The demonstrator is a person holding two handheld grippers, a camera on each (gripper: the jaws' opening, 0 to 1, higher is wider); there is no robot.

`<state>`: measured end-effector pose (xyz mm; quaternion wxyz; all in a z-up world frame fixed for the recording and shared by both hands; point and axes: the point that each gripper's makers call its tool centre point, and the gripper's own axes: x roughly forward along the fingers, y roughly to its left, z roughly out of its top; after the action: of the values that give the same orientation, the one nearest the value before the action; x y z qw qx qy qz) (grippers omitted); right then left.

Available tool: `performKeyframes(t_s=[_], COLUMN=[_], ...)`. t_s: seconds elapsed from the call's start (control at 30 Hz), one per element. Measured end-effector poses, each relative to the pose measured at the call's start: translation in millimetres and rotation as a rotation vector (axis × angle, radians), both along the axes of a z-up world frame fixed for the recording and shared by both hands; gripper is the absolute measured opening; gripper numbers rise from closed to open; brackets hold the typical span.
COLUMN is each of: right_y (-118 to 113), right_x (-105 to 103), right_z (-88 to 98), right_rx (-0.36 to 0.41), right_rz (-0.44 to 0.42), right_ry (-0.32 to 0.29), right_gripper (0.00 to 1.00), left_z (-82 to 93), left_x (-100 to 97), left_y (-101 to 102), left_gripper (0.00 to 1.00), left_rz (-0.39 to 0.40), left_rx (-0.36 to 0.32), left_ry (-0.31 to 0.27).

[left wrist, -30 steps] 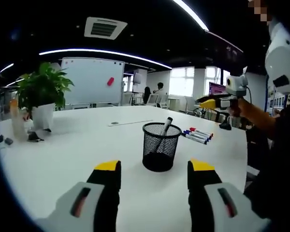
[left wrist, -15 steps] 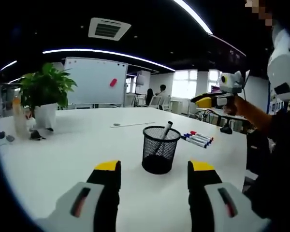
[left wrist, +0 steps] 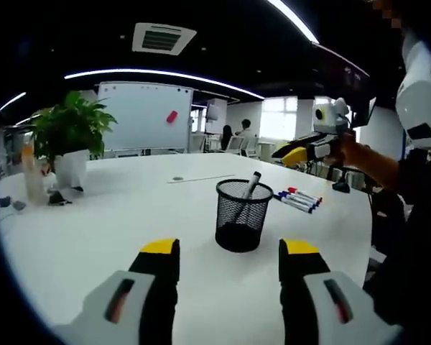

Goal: Pick up the whiteboard markers from the pen holder and place them facing the whiteboard neatly

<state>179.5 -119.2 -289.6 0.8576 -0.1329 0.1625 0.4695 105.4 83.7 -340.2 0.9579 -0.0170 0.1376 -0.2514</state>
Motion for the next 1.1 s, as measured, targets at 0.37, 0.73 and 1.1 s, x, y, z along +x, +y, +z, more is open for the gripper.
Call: performKeyframes(t_s=[0.37,0.73,1.1], right_y=[23,34,52], right_x=[10,11,1], right_z=[-7.2,-24.1,-29.6], right_rx=[0.015,-0.026,-0.028], right_rz=[0.059,0.106,0.146], right_ry=[0.012,0.052,0.071], right_gripper=[0.28,0.26,0.22], left_z=[-3.6,-4.5,-5.8], left_x=[2.7,1.6,2.2], left_y=[-1,-1,2], left_gripper=[0.57,0.57,0.56], left_rz=[0.005,0.010,0.012], left_rx=[0.004,0.005,0.004], left_ry=[0.015,0.018,0.017])
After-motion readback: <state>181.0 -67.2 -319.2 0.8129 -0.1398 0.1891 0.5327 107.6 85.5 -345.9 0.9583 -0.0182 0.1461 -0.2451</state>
